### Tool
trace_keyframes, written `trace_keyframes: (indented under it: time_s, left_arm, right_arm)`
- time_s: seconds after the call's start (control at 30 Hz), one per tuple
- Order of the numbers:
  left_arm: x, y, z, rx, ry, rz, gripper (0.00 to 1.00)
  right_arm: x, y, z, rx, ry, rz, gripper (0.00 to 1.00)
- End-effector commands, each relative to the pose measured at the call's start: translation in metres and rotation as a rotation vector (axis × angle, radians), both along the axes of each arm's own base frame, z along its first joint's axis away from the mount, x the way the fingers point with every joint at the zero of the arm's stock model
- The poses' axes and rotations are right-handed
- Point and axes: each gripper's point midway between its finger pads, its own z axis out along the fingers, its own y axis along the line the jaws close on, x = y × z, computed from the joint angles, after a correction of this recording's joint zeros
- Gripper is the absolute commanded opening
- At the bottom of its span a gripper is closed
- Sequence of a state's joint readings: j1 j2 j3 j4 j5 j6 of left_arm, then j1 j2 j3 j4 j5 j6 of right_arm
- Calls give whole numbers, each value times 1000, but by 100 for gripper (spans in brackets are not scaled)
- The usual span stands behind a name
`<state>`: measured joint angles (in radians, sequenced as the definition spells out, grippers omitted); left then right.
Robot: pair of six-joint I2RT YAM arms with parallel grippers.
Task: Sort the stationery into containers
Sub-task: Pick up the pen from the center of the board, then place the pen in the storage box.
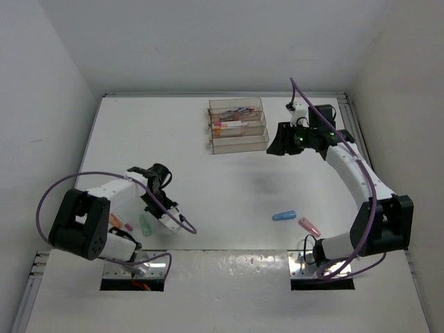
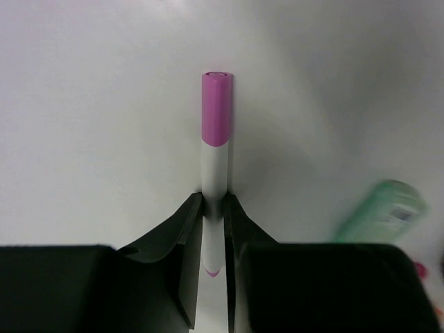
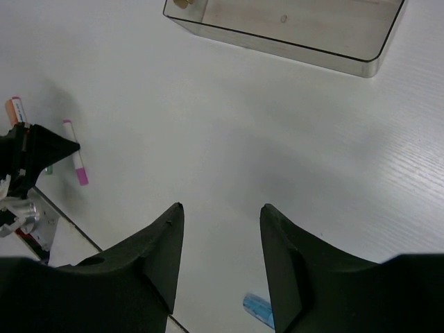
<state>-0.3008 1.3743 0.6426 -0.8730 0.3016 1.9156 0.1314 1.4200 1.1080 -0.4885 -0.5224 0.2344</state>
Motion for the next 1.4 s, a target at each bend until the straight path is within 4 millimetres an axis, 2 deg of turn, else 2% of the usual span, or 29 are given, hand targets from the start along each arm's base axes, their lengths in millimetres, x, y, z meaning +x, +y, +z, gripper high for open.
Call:
trace_keyframes:
  time_s: [0.0,0.03,0.1,0.13,0.17,0.2,0.23,0.27,0.3,0.33,0.37,0.4,0.43,0.47,0.5,0.53,0.57,0.6,0.63,0.67,0.7,0.73,0.77,0.93,1.03,1.2,1.37]
  left_arm:
    - [37,-43,10,-143,-37,100,0]
    - [57,-63,30,-217,-23,202,0]
    - [70,-87,55,-295,27,288,0]
    - [87,-110,85,-389,71,378,0]
    - [95,-123,103,-445,102,423,0]
    - [106,-145,134,-546,175,502,0]
    - [115,-157,151,-607,199,537,0]
    - [121,-167,170,-665,229,569,0]
    - [133,-183,202,-771,283,631,0]
    - [140,-191,218,-827,304,654,0]
    - [147,-196,236,-882,332,688,0]
    - [156,-206,265,-984,388,730,0]
    - [163,-207,281,-1038,411,749,0]
    - [166,-208,293,-1076,453,774,0]
    - [171,-214,316,-1145,534,800,0]
    - [174,-213,323,-1166,575,820,0]
    - [176,-212,327,-1164,693,895,0]
    - [180,-213,340,-1210,708,874,0]
    - [181,-211,338,-1190,841,947,0]
    - [184,-211,352,-1249,840,903,0]
    - [185,-208,355,-1265,884,921,0]
    - [184,-207,361,-1288,915,917,0]
    - [186,-207,364,-1295,986,952,0]
    - [182,-212,374,-1307,960,912,0]
    - [179,-214,378,-1312,952,894,0]
    - [179,-214,385,-1329,937,880,0]
    - [178,-214,387,-1332,918,877,0]
  right_arm:
    - [5,2,17,13,-68,30,47]
    - [6,3,19,17,-75,37,47]
    - [6,5,20,16,-91,52,46]
    - [7,5,21,18,-98,55,46]
    - [7,7,24,22,-107,63,46]
    - [9,8,25,27,-114,68,46]
    - [8,11,30,42,-123,83,47]
    - [12,14,38,59,-146,92,47]
    - [13,17,44,80,-163,104,49]
    - [11,24,54,121,-177,137,50]
    - [17,29,71,155,-225,140,51]
    - [18,35,81,184,-249,154,52]
    - [23,42,104,232,-307,164,52]
    - [24,50,114,255,-332,177,53]
    - [25,54,126,277,-359,182,53]
    - [30,60,147,319,-408,176,54]
    - [31,65,156,342,-422,180,54]
    - [32,69,166,366,-442,180,55]
    - [35,76,185,416,-471,187,56]
    - [35,79,191,436,-479,188,56]
    - [36,83,204,466,-487,190,58]
    - [35,88,208,476,-487,198,58]
    - [36,94,206,483,-470,207,59]
    - [41,112,218,573,-424,195,62]
    - [45,122,213,579,-401,204,62]
    - [52,129,205,592,-356,184,62]
    - [53,138,212,615,-362,207,60]
